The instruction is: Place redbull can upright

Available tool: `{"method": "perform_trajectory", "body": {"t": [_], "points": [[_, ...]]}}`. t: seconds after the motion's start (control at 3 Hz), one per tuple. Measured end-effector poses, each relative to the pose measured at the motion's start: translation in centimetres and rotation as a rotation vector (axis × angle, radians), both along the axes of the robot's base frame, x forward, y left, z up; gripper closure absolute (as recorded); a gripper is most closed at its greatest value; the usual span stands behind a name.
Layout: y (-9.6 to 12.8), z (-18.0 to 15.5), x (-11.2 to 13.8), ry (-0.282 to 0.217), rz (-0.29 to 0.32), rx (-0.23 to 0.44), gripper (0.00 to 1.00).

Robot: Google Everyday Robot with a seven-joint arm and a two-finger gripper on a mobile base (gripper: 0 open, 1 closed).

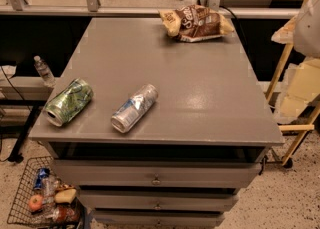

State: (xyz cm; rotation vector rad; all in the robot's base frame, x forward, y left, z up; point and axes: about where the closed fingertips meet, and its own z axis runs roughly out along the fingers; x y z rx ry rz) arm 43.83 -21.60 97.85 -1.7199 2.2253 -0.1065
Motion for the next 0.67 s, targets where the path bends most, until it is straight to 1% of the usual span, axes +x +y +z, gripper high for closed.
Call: {"method": "perform_trajectory", "body": {"t": [0.33, 0.67], "points": [[0.2, 0.0, 0.1, 0.001, 0.012, -0.002, 0.0], [4.6, -1.1, 1.2, 0.017, 0.244, -0.036, 0.0]]}}
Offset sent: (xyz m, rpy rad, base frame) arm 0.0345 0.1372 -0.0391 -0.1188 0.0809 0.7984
